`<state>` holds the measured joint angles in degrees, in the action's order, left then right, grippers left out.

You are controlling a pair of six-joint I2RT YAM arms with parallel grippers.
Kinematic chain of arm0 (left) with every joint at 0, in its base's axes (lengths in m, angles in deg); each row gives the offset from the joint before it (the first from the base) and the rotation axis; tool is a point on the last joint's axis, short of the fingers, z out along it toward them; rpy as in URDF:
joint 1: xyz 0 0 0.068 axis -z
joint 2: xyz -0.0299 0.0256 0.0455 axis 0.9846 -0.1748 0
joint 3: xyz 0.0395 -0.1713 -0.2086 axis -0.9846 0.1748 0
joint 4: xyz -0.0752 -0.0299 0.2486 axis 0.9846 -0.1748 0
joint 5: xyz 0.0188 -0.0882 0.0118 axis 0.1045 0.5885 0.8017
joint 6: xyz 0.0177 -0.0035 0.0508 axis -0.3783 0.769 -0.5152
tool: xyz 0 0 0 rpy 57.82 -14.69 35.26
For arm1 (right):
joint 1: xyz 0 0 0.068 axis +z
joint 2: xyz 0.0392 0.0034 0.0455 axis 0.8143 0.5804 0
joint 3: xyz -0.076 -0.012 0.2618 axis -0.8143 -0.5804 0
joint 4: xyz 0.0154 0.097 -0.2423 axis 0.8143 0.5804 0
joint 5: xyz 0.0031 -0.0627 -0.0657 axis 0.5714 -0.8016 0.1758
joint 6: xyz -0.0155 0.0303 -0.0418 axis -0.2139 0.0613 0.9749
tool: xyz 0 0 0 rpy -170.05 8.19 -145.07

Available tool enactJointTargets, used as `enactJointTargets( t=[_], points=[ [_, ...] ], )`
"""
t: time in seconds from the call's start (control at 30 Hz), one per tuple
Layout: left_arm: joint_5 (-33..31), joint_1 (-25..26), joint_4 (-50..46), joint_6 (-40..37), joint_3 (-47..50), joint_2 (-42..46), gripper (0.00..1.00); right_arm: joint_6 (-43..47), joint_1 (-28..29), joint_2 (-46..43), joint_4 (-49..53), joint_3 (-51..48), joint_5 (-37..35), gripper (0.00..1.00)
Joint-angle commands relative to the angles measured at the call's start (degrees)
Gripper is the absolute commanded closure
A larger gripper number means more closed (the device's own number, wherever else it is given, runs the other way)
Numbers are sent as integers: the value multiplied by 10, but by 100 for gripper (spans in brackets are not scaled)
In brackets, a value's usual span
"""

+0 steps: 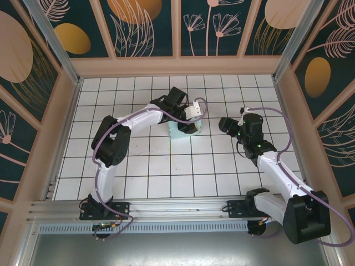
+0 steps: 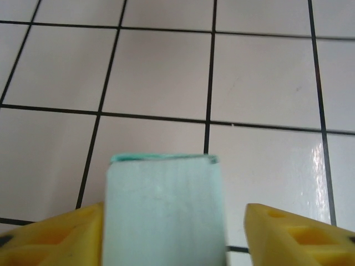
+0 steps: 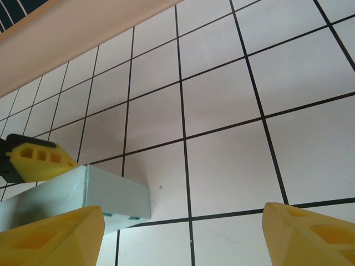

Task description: Fold the paper box

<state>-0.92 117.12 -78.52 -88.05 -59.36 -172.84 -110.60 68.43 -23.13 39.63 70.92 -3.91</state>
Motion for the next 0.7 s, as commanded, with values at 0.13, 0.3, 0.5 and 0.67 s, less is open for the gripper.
enactJointTargets(
  t=[0.13, 0.3, 0.5, 0.67],
  points=[
    [-16, 6, -19, -30, 4, 22, 50, 10, -3, 6, -9, -8, 6, 26],
    [-67, 21, 28, -50, 59, 64, 54, 8, -3, 6, -10, -10, 7, 26],
    [-185, 51, 167, -85, 162, 119, 55, 4, -4, 8, -20, -16, 13, 27],
    [-261, 73, 276, -129, 237, 136, 57, 1, -3, 10, -29, -22, 17, 27]
  ],
)
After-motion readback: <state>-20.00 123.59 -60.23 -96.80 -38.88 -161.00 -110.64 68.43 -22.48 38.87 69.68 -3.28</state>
